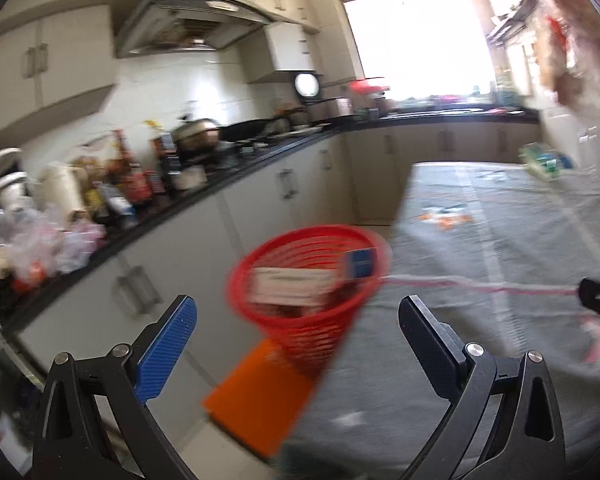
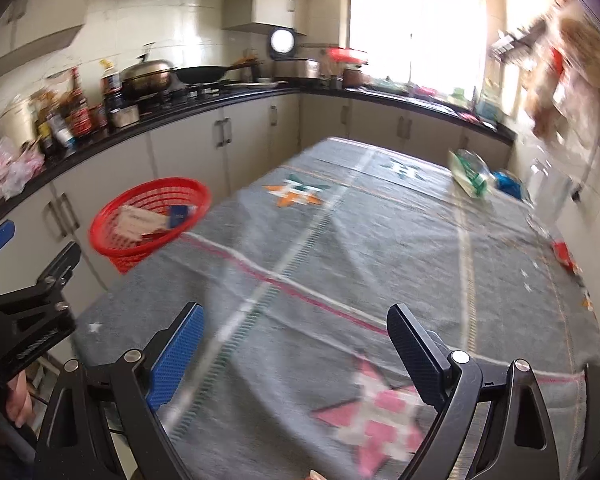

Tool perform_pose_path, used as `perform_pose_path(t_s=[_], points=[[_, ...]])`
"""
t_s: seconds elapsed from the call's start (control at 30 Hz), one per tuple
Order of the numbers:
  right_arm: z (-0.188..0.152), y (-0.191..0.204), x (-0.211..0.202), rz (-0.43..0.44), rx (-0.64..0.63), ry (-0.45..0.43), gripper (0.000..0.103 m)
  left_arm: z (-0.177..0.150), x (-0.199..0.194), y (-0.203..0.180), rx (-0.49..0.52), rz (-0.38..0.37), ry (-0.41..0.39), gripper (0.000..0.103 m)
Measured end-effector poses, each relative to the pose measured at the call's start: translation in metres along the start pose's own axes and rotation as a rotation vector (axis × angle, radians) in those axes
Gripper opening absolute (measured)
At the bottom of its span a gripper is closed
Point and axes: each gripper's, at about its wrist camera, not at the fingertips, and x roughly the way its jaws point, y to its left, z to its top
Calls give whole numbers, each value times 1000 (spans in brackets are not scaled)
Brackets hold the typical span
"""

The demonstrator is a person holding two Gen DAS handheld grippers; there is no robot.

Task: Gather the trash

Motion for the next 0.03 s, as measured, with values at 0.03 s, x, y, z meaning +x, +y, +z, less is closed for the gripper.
perform_pose_path(t_s=[0.03], points=[[0,-10,1,-16,17,4,95,5,2,-11,5,-52,16,101]])
